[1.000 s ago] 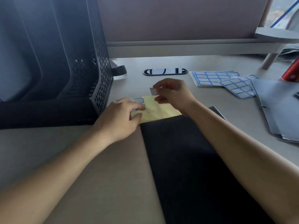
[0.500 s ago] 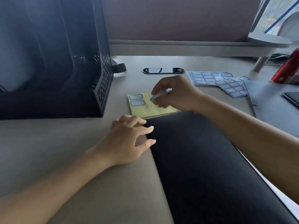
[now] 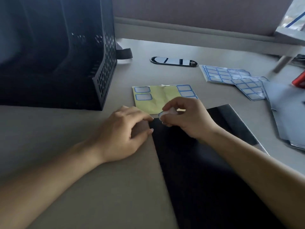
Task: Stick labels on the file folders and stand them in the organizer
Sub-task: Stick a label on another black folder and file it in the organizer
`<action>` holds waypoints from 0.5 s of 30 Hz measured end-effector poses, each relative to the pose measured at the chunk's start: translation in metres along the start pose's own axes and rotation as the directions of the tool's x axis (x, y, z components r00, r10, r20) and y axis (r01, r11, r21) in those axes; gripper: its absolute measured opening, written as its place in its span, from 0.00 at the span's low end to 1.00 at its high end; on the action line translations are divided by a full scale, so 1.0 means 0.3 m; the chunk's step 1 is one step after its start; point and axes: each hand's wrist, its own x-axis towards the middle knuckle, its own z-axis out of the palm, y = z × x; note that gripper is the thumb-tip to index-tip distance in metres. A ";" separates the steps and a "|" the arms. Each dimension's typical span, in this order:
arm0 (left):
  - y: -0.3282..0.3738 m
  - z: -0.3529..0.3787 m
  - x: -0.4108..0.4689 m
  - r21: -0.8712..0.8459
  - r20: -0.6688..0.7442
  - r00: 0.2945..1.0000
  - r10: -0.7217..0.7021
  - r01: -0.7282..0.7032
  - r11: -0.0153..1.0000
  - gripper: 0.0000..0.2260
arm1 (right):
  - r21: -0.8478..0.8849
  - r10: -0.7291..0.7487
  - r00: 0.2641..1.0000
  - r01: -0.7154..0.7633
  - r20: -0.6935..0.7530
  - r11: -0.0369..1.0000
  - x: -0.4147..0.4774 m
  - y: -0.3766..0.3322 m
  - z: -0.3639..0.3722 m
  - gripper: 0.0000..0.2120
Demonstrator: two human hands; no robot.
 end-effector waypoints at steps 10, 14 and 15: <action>0.023 -0.023 0.003 -0.289 0.047 0.982 -0.186 0.191 0.938 0.12 | 0.214 -0.002 0.999 -0.008 0.044 0.977 -0.004 0.010 0.026 0.03; 0.046 -0.027 0.028 -0.452 0.106 0.952 -0.287 0.303 0.839 0.10 | 0.275 -0.022 0.996 -0.002 0.085 0.962 -0.011 0.000 0.023 0.04; 0.050 -0.026 0.034 -0.484 0.113 0.943 -0.313 0.327 0.811 0.08 | 0.285 -0.029 0.995 0.001 0.094 0.958 -0.014 -0.001 0.023 0.04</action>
